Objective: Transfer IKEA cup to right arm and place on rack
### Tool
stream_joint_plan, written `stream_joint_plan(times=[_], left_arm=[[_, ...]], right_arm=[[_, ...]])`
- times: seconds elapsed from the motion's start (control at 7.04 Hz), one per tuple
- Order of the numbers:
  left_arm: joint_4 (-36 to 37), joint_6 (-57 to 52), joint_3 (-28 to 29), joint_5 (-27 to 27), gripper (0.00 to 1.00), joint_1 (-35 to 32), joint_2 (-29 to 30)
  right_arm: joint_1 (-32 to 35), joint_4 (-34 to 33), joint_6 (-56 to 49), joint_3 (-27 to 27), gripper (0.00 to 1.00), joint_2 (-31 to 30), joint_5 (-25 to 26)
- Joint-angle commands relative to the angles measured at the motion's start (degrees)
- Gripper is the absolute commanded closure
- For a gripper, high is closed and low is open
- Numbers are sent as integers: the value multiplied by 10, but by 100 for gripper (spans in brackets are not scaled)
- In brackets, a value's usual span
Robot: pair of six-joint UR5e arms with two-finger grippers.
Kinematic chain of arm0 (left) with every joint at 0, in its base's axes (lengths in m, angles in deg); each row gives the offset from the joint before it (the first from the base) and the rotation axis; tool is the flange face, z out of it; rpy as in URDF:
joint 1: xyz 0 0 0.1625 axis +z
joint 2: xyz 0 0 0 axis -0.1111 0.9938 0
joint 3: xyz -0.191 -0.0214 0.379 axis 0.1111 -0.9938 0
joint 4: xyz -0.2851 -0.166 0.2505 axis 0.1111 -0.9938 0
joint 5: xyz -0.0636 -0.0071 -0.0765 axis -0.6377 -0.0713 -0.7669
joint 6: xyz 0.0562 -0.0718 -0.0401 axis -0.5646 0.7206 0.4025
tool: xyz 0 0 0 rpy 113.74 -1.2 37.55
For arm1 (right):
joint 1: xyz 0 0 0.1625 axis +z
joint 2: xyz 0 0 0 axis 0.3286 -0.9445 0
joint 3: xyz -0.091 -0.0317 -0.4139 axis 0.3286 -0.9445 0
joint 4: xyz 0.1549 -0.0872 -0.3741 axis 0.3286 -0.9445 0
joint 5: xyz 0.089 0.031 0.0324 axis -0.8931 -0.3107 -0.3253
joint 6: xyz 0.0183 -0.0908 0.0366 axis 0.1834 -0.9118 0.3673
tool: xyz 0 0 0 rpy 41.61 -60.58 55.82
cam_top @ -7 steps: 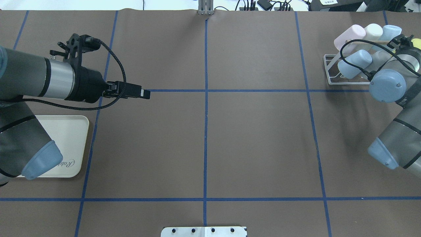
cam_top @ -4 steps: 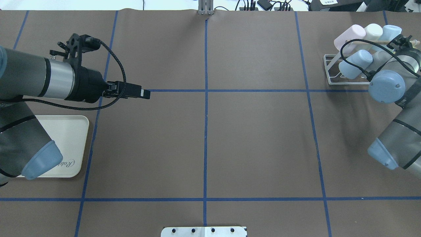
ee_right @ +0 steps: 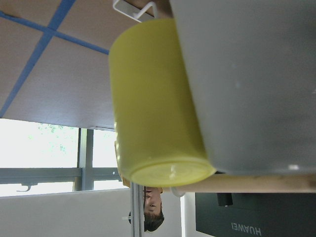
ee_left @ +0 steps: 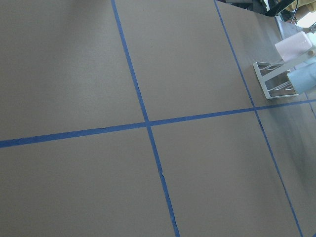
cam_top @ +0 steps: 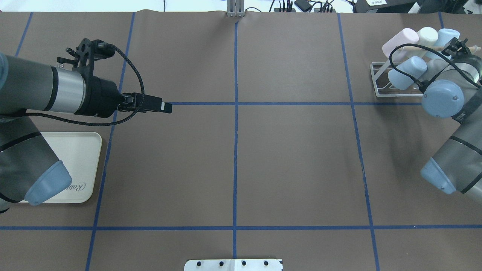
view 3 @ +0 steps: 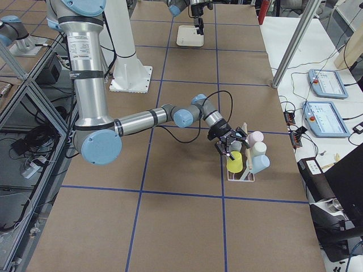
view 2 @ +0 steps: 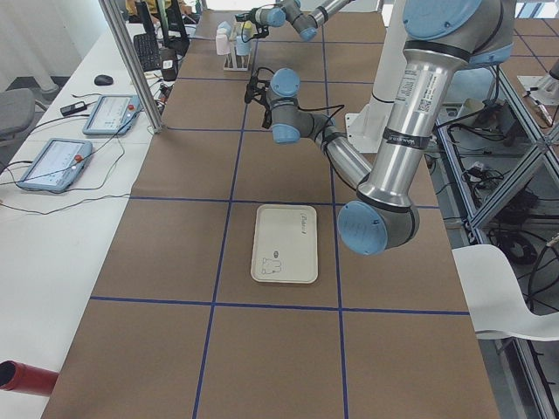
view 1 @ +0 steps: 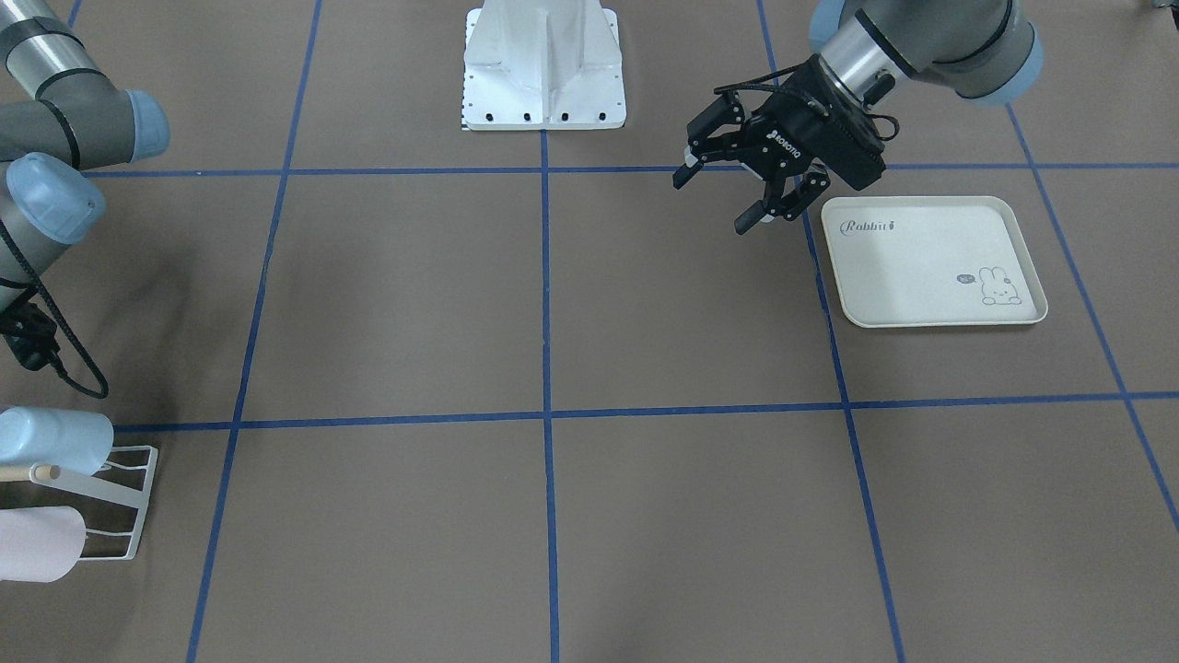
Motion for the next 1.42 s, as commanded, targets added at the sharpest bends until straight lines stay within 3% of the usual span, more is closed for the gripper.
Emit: stream_joint_plan(times=[0.0, 0.28, 0.71, 0.85, 0.99, 1.28], left_arm=[[-1, 0, -1, 0, 0, 0, 0], [-3, 0, -1, 0, 0, 0, 0], [-3, 1, -2, 0, 0, 0, 0], [-3, 0, -2, 0, 0, 0, 0], [-4, 1, -2, 0, 0, 0, 0], [-4, 0, -2, 0, 0, 0, 0]], right_arm=[[28, -1, 5, 49, 1, 2, -78], [110, -2, 40, 83, 1, -2, -223], [184, -2, 229, 86, 1, -9, -431], [229, -2, 294, 84, 1, -10, -527], [259, -4, 330, 84, 1, -16, -585], [288, -1, 529, 87, 1, -44, -654]])
